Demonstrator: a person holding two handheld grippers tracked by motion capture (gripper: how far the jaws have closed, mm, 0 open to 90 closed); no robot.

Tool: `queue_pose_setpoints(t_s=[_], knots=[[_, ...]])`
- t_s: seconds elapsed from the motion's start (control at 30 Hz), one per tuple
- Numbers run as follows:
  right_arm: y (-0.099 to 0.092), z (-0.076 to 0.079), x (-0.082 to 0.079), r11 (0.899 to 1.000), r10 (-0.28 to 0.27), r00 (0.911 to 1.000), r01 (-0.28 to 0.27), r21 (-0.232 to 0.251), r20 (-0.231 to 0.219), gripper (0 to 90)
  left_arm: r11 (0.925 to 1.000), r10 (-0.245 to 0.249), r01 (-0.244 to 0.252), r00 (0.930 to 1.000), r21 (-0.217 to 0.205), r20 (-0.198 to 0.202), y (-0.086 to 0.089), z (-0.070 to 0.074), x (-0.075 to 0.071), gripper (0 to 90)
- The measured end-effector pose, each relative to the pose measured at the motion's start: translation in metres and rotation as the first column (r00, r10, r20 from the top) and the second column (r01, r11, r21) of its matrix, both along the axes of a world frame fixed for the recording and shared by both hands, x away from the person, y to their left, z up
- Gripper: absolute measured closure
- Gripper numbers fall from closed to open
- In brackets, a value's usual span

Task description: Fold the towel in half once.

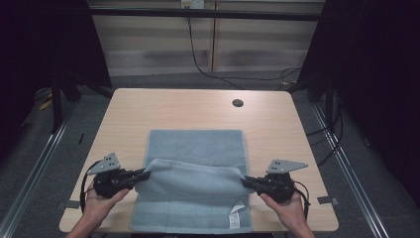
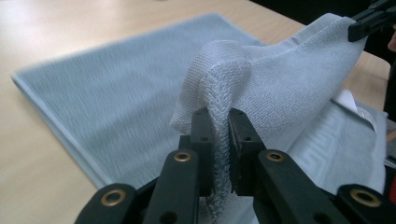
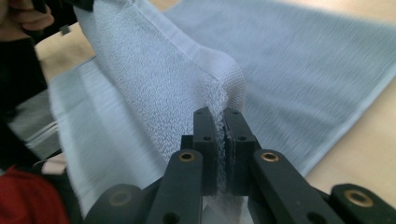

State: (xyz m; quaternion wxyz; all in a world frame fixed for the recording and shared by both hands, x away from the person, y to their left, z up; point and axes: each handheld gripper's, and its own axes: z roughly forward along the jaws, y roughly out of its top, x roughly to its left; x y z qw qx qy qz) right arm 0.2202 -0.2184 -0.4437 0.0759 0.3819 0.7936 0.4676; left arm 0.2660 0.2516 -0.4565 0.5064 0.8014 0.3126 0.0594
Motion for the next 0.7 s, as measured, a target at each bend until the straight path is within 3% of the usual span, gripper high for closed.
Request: queue_pose_setpoints(t_s=[0.17,0.23,0.37,0.47,0.53,0.57,0.63,0.7], knots=[[0.0,-0.02,-0.03,1.0,0.028,0.9986,-0.028,-0.007,-0.045,80.5,0.9977,-0.051,0.052,0.9981,0.042,-0.035,0.003,-0.015,-0.024,79.5],[-0.001,-0.028,-0.04,0.999,0.042,0.997,-0.043,-0.016,-0.065,78.5,0.9957,-0.082,0.084,0.9954,0.039,-0.049,0.004,-0.017,-0.032,77.4],[-0.002,-0.037,-0.057,0.998,0.043,0.9946,-0.046,-0.031,-0.094,76.5,0.9974,-0.071,0.071,0.9973,0.005,-0.019,0.007,-0.01,-0.037,68.3],[-0.003,-0.035,-0.063,0.998,0.054,0.9946,-0.057,-0.033,-0.089,74.2,0.9993,-0.035,0.035,0.9994,-0.015,0.002,0.008,-0.002,-0.019,61.3],[-0.002,-0.035,-0.063,0.997,0.069,0.9941,-0.072,-0.041,-0.084,73.9,0.9996,0.001,-0.002,0.9998,-0.027,-0.021,0.005,-0.001,0.0,57.7],[-0.001,-0.035,-0.063,0.996,0.075,0.9931,-0.079,-0.043,-0.09,72.4,0.9998,0.014,-0.015,0.9991,-0.015,-0.039,0.002,-0.003,0.011,56.9],[0.0,-0.035,-0.063,0.994,0.098,0.9899,-0.103,-0.042,-0.102,69.7,0.9957,0.067,-0.066,0.9977,0.066,-0.013,-0.006,-0.008,0.029,57.1],[-0.001,-0.034,-0.065,0.993,0.104,0.9891,-0.108,-0.039,-0.104,66.5,0.9943,0.079,-0.074,0.9946,0.077,-0.067,-0.013,-0.017,0.043,56.9]])
